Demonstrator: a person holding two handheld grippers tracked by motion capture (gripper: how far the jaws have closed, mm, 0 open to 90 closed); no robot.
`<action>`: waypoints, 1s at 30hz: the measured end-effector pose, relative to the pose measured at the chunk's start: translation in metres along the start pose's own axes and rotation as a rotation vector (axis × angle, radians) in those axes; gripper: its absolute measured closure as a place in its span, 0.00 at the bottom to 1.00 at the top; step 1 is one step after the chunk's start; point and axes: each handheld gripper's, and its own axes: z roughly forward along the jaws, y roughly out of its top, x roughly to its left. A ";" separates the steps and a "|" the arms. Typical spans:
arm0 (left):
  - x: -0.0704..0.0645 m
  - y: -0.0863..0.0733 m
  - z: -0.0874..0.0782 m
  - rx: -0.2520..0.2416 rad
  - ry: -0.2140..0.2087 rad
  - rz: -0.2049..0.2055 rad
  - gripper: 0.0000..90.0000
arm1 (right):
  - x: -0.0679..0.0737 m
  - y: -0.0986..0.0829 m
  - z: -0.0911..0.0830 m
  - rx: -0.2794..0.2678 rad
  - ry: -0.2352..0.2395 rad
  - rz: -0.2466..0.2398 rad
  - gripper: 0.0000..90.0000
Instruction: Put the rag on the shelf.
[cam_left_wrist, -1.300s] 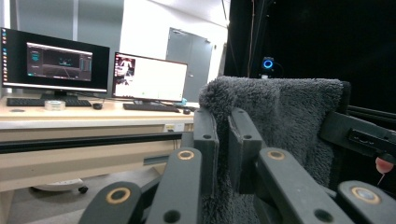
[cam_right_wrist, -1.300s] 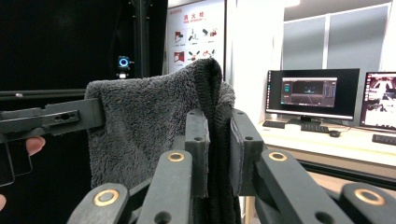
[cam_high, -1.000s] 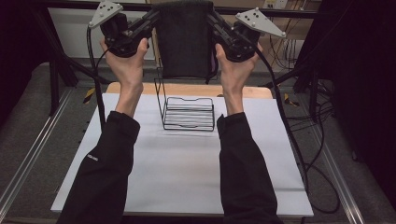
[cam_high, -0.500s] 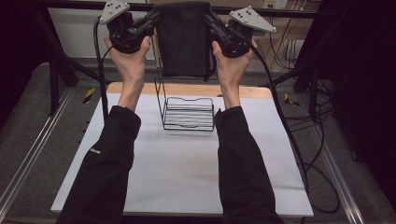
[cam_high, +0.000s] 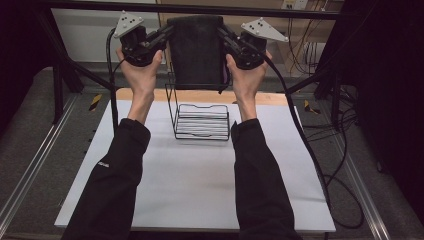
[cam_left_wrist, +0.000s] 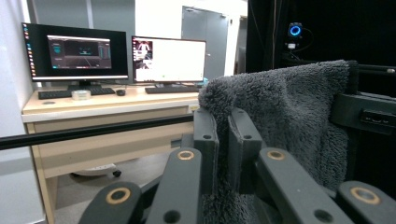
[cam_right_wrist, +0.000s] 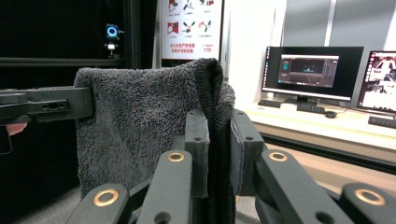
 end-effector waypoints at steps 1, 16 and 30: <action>0.000 -0.001 0.000 0.004 -0.001 0.001 0.92 | 0.000 -0.001 -0.001 0.006 0.001 0.000 0.89; -0.005 -0.028 -0.013 0.042 -0.055 0.045 0.92 | -0.001 -0.031 -0.016 0.048 0.027 0.015 0.89; -0.009 -0.043 -0.025 0.067 -0.083 0.059 0.92 | 0.004 -0.048 -0.029 0.064 0.050 0.001 0.89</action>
